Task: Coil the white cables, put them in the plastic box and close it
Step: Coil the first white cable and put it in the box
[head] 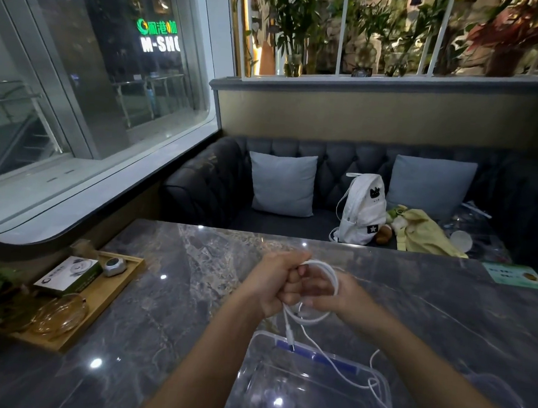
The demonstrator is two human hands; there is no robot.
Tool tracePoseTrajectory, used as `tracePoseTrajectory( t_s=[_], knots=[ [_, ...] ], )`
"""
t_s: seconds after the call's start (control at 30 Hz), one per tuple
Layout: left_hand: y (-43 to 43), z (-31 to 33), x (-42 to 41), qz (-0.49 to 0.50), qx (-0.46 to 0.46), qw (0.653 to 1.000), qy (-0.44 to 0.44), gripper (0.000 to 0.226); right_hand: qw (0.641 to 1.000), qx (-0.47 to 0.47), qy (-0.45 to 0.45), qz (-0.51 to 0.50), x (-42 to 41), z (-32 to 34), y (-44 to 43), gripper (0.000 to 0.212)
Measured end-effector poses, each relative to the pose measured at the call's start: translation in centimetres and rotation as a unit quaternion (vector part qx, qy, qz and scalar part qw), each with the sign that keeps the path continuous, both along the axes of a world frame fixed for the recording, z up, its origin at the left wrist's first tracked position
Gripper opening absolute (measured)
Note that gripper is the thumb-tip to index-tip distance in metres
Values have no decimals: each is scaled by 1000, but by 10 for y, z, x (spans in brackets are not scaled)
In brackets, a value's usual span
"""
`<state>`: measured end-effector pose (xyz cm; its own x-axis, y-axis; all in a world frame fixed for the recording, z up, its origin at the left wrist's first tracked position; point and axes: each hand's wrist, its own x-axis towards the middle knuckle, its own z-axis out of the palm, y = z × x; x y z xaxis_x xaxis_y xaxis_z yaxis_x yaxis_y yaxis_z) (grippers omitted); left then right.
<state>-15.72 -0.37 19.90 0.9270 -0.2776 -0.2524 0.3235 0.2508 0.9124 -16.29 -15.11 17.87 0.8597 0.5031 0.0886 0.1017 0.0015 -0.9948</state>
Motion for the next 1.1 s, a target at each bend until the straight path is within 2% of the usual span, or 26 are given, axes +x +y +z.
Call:
tracePoseTrajectory(
  t_s=[0.1,0.2,0.33,0.4,0.53,0.67,0.77,0.9,1.0,1.1],
  knots=[
    [3,3,0,6,-23,1000,8,42,992,100,76,27,-1,-6,-2,21],
    [7,5,1,24,-39,999,29,42,987,104,120,6,-1,-11,-3,20],
    [19,8,4,66,-50,996,38,41,991,62,116,-3,-1,-5,-9,28],
    [24,8,4,81,-23,996,32,41,993,54,99,-33,3,-1,-18,28],
    [23,8,-1,88,52,995,6,38,996,-5,67,-60,8,10,-30,14],
    [12,10,-5,62,157,985,-43,39,997,-42,62,-2,5,14,-26,30],
    [1,13,-9,29,186,979,-76,45,996,-14,83,35,4,14,-19,35],
    [2,15,-9,20,190,979,-74,41,991,33,115,56,8,11,-19,22],
    [5,13,-12,0,243,963,-115,36,994,2,97,44,11,7,-19,24],
    [11,15,-14,-32,326,932,-152,30,997,-38,70,24,13,5,-22,28]
  ],
)
